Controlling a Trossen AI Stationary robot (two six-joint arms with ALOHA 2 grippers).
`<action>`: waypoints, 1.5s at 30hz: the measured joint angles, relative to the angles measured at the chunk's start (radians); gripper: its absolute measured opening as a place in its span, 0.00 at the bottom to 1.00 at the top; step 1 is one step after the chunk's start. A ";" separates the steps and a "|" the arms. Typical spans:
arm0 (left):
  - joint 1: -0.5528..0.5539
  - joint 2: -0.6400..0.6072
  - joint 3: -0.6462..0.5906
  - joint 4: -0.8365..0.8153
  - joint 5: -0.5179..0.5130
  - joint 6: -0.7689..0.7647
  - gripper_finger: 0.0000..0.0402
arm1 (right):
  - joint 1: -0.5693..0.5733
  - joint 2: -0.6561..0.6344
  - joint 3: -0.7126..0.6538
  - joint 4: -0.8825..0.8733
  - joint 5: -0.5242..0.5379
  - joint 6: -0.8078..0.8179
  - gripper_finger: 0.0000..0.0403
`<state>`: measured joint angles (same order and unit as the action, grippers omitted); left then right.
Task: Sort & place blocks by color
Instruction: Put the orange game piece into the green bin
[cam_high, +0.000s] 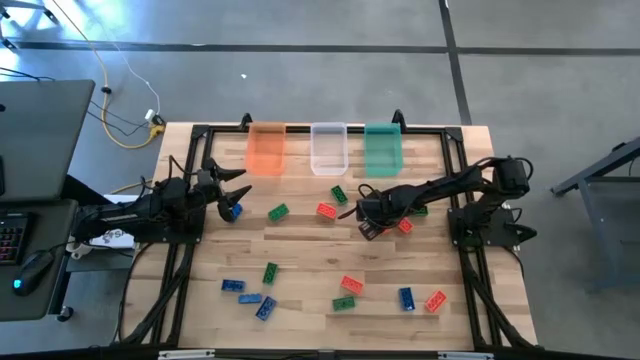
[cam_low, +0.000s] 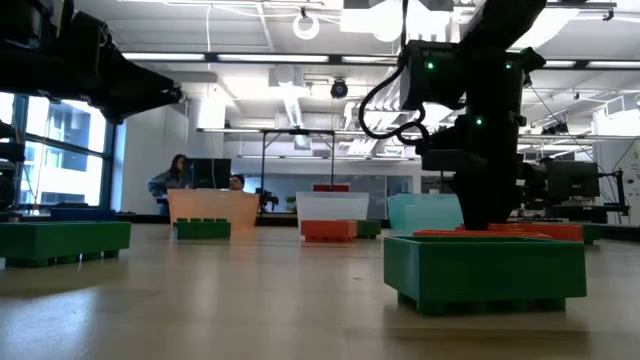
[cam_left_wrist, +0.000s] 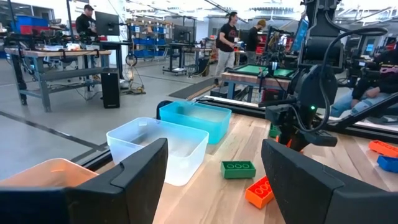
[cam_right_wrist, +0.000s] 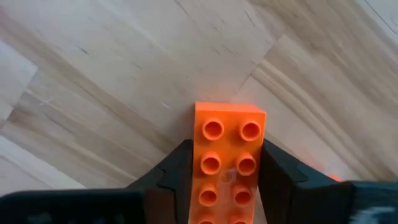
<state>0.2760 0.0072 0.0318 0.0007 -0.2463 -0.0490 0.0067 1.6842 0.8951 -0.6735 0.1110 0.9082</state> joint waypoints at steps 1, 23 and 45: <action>0.000 0.000 0.000 -0.001 0.000 0.000 0.62 | 0.000 0.000 0.000 0.000 0.000 -0.009 0.28; 0.000 0.000 0.000 -0.003 0.000 0.000 0.62 | -0.030 0.003 0.262 -0.158 0.203 -0.248 0.28; 0.000 0.000 0.000 -0.004 0.000 0.000 0.62 | -0.204 -0.027 0.446 -0.286 0.505 -0.553 0.28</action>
<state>0.2759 0.0074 0.0316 -0.0029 -0.2463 -0.0490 -0.1974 1.6567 1.3407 -0.9596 0.6159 0.3554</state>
